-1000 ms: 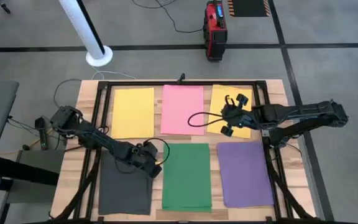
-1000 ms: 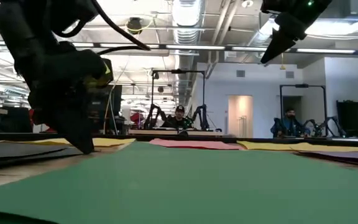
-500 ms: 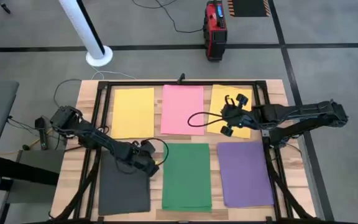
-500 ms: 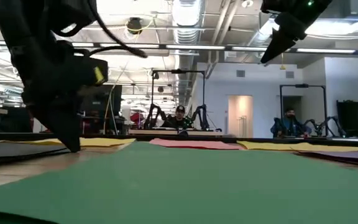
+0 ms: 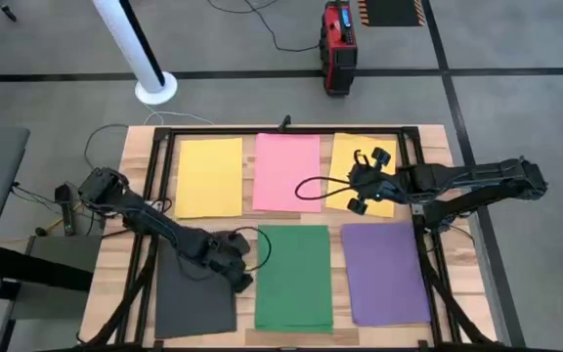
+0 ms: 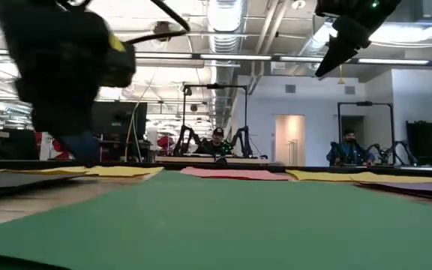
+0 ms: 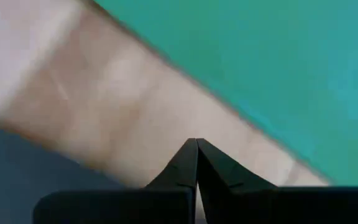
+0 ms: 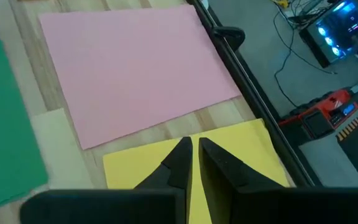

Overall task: Organize paper
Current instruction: Stack the top black colored paper on top of the bottom black colored paper, then stack the right yellow colored paper on top of the left yellow colored paper

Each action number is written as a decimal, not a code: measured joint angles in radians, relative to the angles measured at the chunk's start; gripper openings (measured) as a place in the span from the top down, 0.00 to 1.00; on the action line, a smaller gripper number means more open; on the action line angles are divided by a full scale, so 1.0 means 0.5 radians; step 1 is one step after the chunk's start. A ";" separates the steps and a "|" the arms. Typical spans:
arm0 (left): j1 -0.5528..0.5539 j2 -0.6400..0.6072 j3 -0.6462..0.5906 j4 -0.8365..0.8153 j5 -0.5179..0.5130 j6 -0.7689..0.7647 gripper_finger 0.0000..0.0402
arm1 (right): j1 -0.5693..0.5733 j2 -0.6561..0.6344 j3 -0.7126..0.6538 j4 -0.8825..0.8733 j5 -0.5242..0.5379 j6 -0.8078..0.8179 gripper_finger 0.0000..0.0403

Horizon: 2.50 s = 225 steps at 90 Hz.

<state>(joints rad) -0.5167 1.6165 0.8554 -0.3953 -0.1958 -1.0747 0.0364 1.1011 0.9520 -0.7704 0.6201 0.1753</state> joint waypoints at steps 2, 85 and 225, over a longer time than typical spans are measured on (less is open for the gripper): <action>-0.018 0.000 -0.007 -0.012 0.010 -0.007 1.00 | 0.001 0.000 0.000 0.000 0.000 0.000 0.93; -0.238 0.011 -0.098 0.026 0.087 -0.093 1.00 | 0.000 0.000 0.000 -0.001 0.000 -0.010 0.93; 0.867 0.008 -0.758 2.056 0.393 1.366 1.00 | 0.117 1.005 -0.732 1.357 -0.014 -0.416 0.62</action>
<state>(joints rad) -0.0832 1.6207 0.4767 0.6327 0.0007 -0.3915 0.0949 1.6035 0.5860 -0.0917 0.6130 -0.0327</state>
